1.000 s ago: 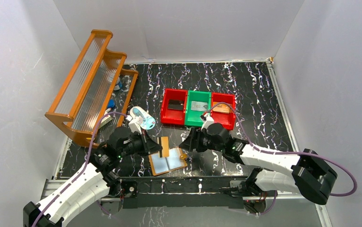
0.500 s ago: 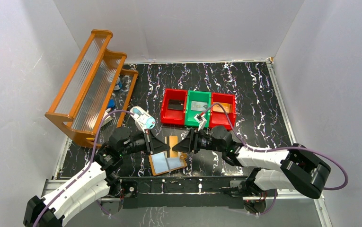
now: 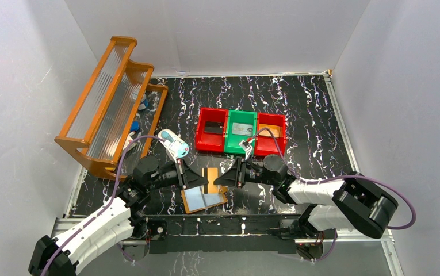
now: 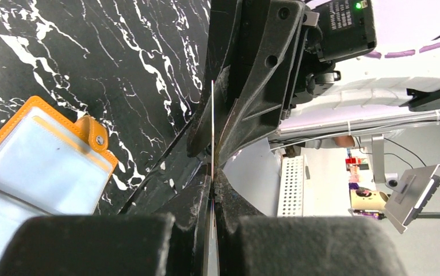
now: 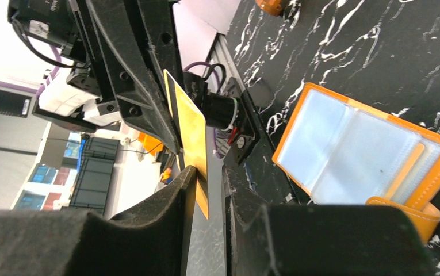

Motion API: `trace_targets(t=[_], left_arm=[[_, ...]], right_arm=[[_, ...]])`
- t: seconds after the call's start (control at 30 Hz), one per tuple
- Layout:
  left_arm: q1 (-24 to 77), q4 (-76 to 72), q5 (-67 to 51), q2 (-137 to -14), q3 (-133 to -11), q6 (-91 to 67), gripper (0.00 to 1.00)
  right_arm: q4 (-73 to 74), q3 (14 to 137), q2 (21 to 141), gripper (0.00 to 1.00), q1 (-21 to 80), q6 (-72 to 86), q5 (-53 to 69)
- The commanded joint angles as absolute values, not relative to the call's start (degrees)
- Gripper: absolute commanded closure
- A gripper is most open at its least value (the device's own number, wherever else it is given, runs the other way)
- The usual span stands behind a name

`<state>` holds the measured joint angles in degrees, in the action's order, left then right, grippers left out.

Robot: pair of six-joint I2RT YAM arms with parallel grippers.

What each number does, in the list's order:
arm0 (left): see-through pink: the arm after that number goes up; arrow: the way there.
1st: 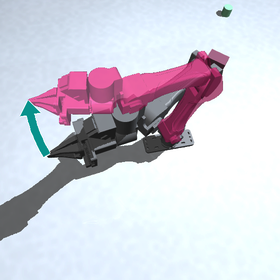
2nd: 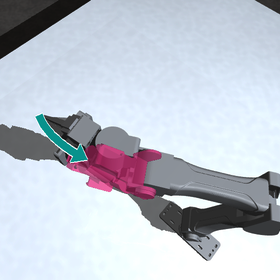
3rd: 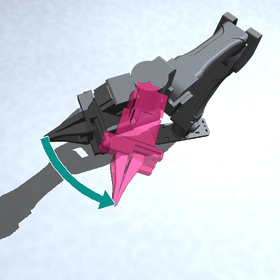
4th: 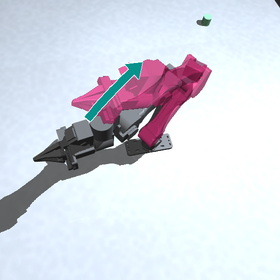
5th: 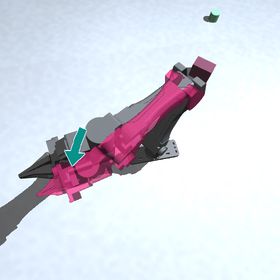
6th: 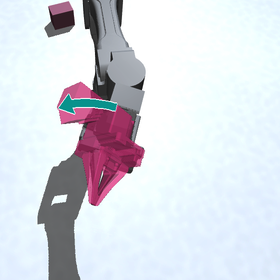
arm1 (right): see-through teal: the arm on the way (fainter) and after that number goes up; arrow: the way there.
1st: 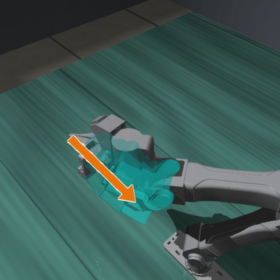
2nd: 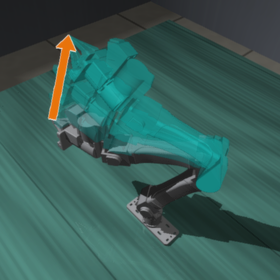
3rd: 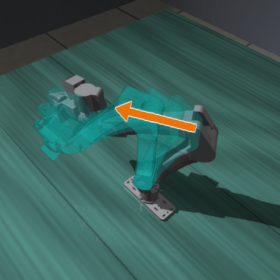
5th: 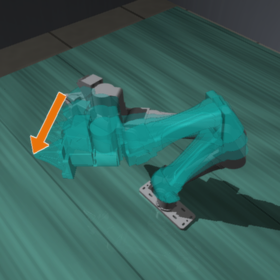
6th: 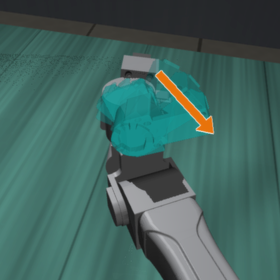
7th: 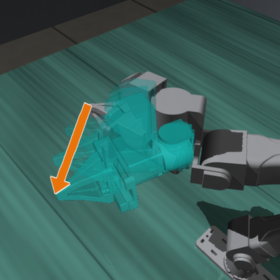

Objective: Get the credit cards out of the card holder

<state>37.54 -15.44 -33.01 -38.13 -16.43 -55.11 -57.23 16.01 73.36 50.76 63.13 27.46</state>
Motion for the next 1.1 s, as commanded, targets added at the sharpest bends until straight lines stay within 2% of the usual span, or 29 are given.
trace_targets(t=[0.0,0.13,0.27,0.37,0.43,0.5,0.57,0.63,0.7,0.93,1.07], left_arm=[[37.35,-19.58,-35.69,-37.88,-16.61,-55.9,1.0],[37.4,-20.99,-36.72,-37.87,-16.11,-56.34,1.0],[37.35,-21.09,-37.52,-38.22,-15.91,-56.44,1.0],[37.37,-20.23,-37.31,-38.15,-16.09,-55.94,1.0],[37.4,-17.76,-36.66,-37.91,-16.77,-54.93,0.97],[37.38,-15.17,-35.89,-37.37,-17.32,-54.08,0.86],[37.4,-13.51,-34.88,-36.68,-17.56,-53.51,0.67],[37.38,-11.49,-33.56,-35.97,-17.89,-52.7,0.44],[37.35,-8.45,-31.26,-35.21,-18.88,-51.53,0.29],[37.35,8.04,-22.18,-32.77,-25.99,-44.21,0.05],[37.35,18.43,-15.0,-31.93,-30.48,-39.87,0.02]], right_arm=[[-66.54,15.58,74.53,0.7,50.31,65.07,30.95],[-68.78,15.15,75.35,0.68,49.96,66.1,31.04],[-71.06,14.5,75.76,0.71,49.26,67.41,31.02],[-71.71,13.83,75.33,0.78,48.66,67.5,31.04],[-70.71,13.63,74.67,0.88,48.31,66.99,30.95],[-69.36,13.45,73.29,0.95,48.17,66.17,30.76],[-66.77,13.65,71.81,0.97,48.23,65.01,30.32],[-62.83,14.37,69.87,0.98,48.18,63.18,29.81],[-56.86,15.45,67.66,1.0,48.17,60.81,29.0],[-29.78,21.11,57.63,1.0,48.19,49.38,18.78],[-16.79,24.55,52.77,1.0,48.19,43.7,10.48]])
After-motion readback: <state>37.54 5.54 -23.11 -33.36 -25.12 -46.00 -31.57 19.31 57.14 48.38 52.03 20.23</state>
